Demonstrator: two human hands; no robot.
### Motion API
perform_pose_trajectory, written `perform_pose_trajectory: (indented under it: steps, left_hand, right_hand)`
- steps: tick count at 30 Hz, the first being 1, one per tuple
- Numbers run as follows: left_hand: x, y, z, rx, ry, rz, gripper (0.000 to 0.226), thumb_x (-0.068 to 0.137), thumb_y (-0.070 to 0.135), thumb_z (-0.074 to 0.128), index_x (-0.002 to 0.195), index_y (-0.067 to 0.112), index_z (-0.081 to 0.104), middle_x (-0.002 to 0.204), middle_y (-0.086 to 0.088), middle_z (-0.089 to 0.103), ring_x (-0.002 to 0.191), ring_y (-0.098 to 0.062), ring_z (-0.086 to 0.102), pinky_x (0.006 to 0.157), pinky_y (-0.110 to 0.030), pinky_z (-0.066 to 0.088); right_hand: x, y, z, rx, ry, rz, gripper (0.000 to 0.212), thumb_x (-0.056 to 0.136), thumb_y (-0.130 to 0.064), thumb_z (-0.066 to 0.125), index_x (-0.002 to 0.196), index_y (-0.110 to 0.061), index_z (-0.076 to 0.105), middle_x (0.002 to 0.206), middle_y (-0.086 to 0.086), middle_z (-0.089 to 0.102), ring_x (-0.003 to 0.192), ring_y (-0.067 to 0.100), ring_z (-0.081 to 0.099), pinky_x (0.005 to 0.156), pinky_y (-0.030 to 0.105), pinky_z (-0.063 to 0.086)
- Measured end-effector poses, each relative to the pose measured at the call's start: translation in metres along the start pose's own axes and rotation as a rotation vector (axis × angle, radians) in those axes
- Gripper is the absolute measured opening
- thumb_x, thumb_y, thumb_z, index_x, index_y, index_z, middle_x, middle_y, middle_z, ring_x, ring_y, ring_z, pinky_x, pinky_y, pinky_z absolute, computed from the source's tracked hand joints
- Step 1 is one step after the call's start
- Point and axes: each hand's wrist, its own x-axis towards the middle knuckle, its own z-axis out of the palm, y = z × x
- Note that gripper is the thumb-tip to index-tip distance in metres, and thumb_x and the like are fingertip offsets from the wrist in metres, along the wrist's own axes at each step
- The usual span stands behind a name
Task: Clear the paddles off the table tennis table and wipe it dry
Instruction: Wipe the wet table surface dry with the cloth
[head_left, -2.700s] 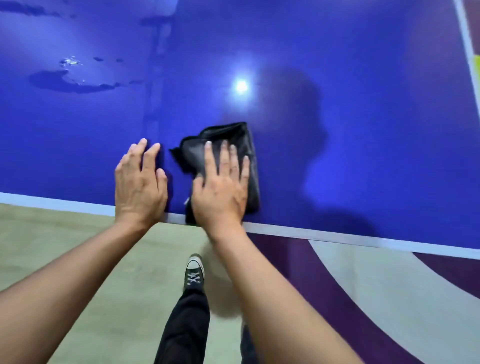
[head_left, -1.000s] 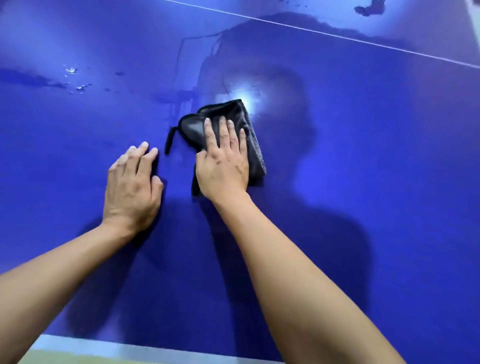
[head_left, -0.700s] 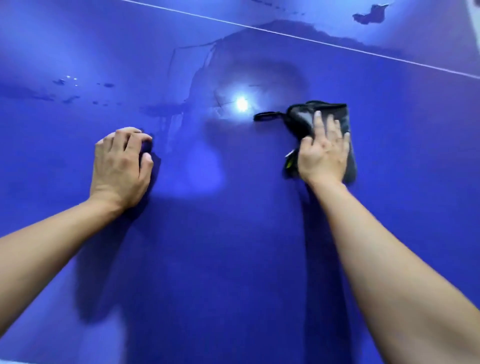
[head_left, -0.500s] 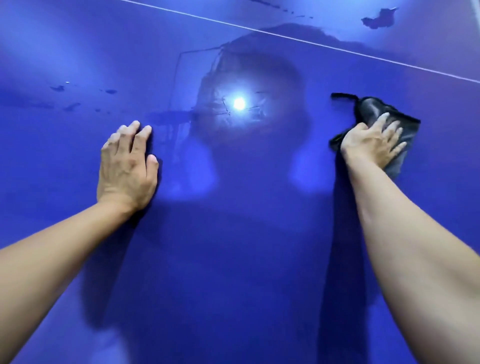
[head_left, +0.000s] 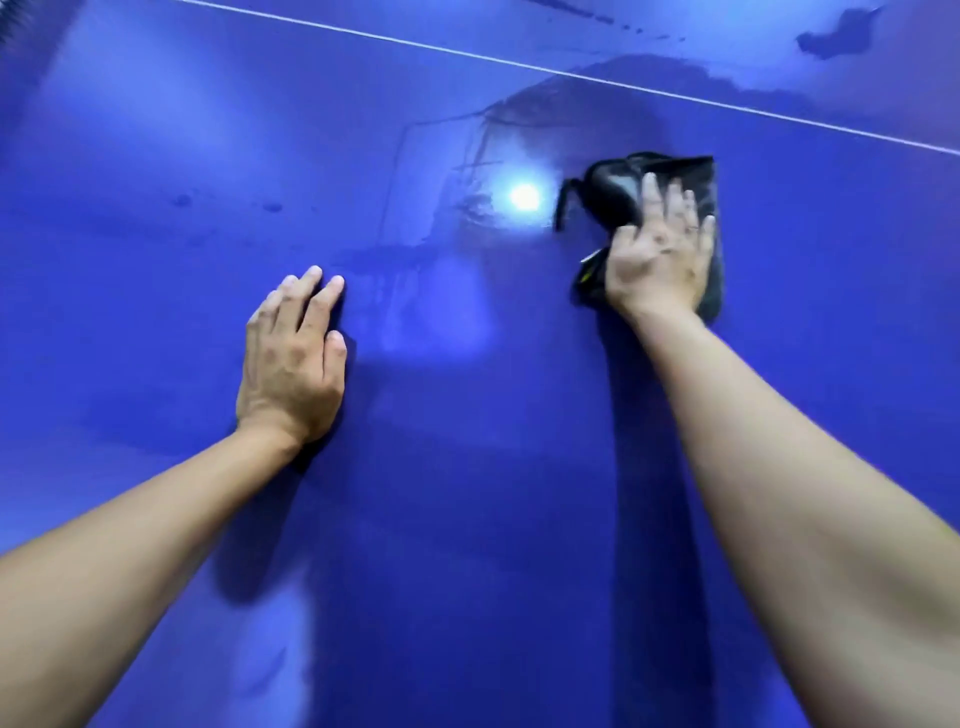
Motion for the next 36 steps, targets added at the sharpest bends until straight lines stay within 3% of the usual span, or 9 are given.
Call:
perform_pose_trajectory:
  steps: [3, 7, 14, 19, 21, 26, 30, 32, 36]
  left_hand:
    - [0.000, 0.002, 0.002, -0.002, 0.001, 0.000, 0.057, 0.097, 0.027, 0.029, 0.148, 0.011, 0.046, 0.157, -0.012, 0.039, 0.145, -0.035, 0.033, 0.121, -0.047, 0.023]
    - [0.000, 0.000, 0.004, -0.003, 0.007, -0.001, 0.055, 0.097, 0.027, 0.032, 0.148, 0.011, 0.046, 0.157, -0.012, 0.039, 0.145, -0.035, 0.033, 0.120, -0.047, 0.023]
    - [0.001, 0.002, 0.001, -0.011, -0.009, 0.004, 0.055, 0.097, 0.028, 0.033, 0.147, 0.010, 0.046, 0.156, -0.014, 0.040, 0.144, -0.036, 0.034, 0.120, -0.049, 0.023]
    - [0.001, 0.004, 0.002, 0.000, -0.024, 0.013, 0.058, 0.096, 0.031, 0.030, 0.148, 0.010, 0.045, 0.157, -0.015, 0.039, 0.144, -0.038, 0.032, 0.119, -0.050, 0.022]
    - [0.001, 0.006, 0.001, 0.008, -0.033, 0.025, 0.059, 0.096, 0.033, 0.029, 0.148, 0.010, 0.043, 0.157, -0.017, 0.037, 0.144, -0.039, 0.031, 0.119, -0.051, 0.022]
    - [0.011, 0.005, 0.010, -0.035, 0.021, -0.006, 0.057, 0.097, 0.037, 0.032, 0.143, 0.006, 0.048, 0.153, -0.021, 0.036, 0.134, -0.046, 0.038, 0.113, -0.061, 0.030]
    - [0.009, 0.011, 0.027, -0.094, 0.070, -0.052, 0.056, 0.098, 0.036, 0.030, 0.140, 0.003, 0.045, 0.150, -0.022, 0.040, 0.137, -0.047, 0.035, 0.116, -0.066, 0.024]
    - [0.007, 0.013, 0.030, -0.107, 0.091, -0.067, 0.053, 0.098, 0.033, 0.031, 0.140, 0.004, 0.043, 0.151, -0.021, 0.039, 0.140, -0.045, 0.031, 0.119, -0.064, 0.020]
    - [0.003, 0.021, 0.019, -0.073, 0.111, -0.103, 0.053, 0.098, 0.031, 0.030, 0.140, 0.004, 0.048, 0.152, -0.018, 0.042, 0.141, -0.043, 0.032, 0.121, -0.054, 0.015]
  right_hand:
    - [0.026, 0.057, -0.015, 0.011, 0.063, 0.235, 0.070, 0.093, -0.035, 0.027, 0.161, -0.018, 0.025, 0.168, 0.012, 0.021, 0.156, 0.025, 0.016, 0.127, 0.046, 0.003]
    - [0.024, 0.042, -0.012, 0.016, 0.097, 0.305, 0.072, 0.092, -0.034, 0.025, 0.161, -0.016, 0.026, 0.167, 0.014, 0.021, 0.156, 0.026, 0.015, 0.127, 0.049, 0.003]
    - [-0.101, -0.088, 0.022, 0.043, 0.016, -0.245, 0.069, 0.089, -0.036, 0.037, 0.157, -0.023, 0.038, 0.163, 0.010, 0.034, 0.153, 0.023, 0.026, 0.127, 0.045, 0.009]
    - [-0.114, -0.071, 0.014, 0.030, -0.109, -0.415, 0.064, 0.098, -0.031, 0.040, 0.161, -0.028, 0.027, 0.168, 0.002, 0.021, 0.156, 0.015, 0.015, 0.127, 0.038, -0.002]
    - [-0.104, -0.029, 0.004, 0.050, -0.074, -0.280, 0.063, 0.098, -0.030, 0.039, 0.160, -0.029, 0.028, 0.168, 0.001, 0.023, 0.155, 0.015, 0.016, 0.127, 0.037, -0.001]
    - [-0.067, 0.126, -0.033, 0.040, 0.130, 0.346, 0.060, 0.100, -0.028, 0.039, 0.159, -0.023, 0.031, 0.167, 0.008, 0.026, 0.155, 0.021, 0.019, 0.126, 0.042, 0.003]
    - [-0.011, 0.133, -0.043, 0.092, 0.203, 0.760, 0.061, 0.102, -0.031, 0.034, 0.161, -0.019, 0.025, 0.169, 0.007, 0.017, 0.157, 0.020, 0.009, 0.126, 0.047, -0.002]
    - [0.015, 0.101, -0.034, 0.081, 0.188, 0.684, 0.062, 0.101, -0.033, 0.035, 0.161, -0.018, 0.026, 0.169, 0.008, 0.018, 0.157, 0.020, 0.010, 0.126, 0.047, -0.002]
    - [0.054, 0.010, -0.010, 0.058, 0.039, 0.222, 0.062, 0.100, -0.037, 0.039, 0.160, -0.025, 0.028, 0.168, 0.006, 0.021, 0.156, 0.018, 0.014, 0.127, 0.043, -0.002]
